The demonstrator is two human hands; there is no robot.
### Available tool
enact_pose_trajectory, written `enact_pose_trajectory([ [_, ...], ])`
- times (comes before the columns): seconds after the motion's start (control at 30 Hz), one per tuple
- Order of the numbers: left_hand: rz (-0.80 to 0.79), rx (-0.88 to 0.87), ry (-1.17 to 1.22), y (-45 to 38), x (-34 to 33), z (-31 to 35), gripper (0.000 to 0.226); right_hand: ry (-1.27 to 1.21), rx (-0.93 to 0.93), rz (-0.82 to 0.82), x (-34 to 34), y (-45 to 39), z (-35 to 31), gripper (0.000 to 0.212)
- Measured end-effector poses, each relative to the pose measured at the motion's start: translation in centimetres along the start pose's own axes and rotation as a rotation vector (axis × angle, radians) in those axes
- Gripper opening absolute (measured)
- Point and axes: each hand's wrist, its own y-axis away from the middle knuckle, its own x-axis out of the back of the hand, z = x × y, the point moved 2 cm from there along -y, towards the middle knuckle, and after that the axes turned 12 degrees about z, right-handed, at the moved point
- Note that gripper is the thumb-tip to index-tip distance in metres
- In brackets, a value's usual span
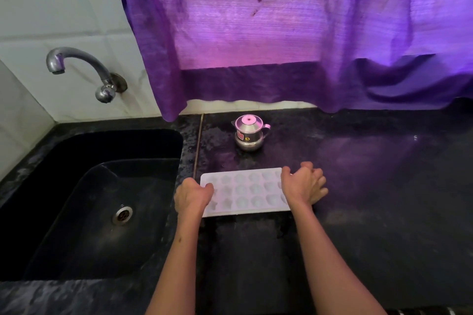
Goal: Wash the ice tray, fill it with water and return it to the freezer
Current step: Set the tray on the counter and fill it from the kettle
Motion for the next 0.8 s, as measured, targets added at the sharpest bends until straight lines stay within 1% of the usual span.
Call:
enact_pose_trajectory([
  [0.03,0.025,-0.045,0.023,-0.5,0.2,0.9,0.037,-0.040,0.012,0.033,0.2,-0.5,-0.7,0.050],
  [0.1,0.045,-0.122,0.154,-1.4,0.3,3.0,0.042,-0.183,0.052,0.057,0.2,-1.8,-2.6,0.043],
  [0.13,0.039,-0.148,0.223,-1.6,0.2,4.2,0.045,-0.286,0.068,0.034,-0.1,-2.4,-3.5,0.039],
  [0.2,0.017,-0.190,0.327,-2.0,-0.4,6.5,0.043,-0.475,0.066,-0.064,-0.8,-3.6,-5.4,0.033],
  [0.27,-0.021,-0.197,0.404,-2.4,-1.4,8.4,0.039,-0.570,0.048,-0.173,-1.7,-4.6,-6.9,0.031],
  [0.37,-0.081,-0.195,0.438,-2.8,-3.2,10.7,0.038,-0.565,0.056,-0.285,-3.3,-6.0,-8.6,0.036],
  [0.47,-0.094,-0.207,0.437,-3.1,-4.9,12.0,0.040,-0.498,0.100,-0.349,-5.1,-7.3,-9.5,0.042],
  [0.57,-0.092,-0.216,0.466,-3.7,-6.5,12.6,0.038,-0.498,0.142,-0.390,-6.8,-8.3,-9.8,0.042],
  [0.7,-0.076,-0.202,0.537,-4.1,-7.8,13.0,0.035,-0.624,0.079,-0.400,-8.1,-9.1,-9.3,0.040],
  [0.8,-0.062,-0.177,0.567,-3.9,-7.9,13.2,0.036,-0.651,0.031,-0.444,-8.4,-9.4,-9.3,0.038],
])
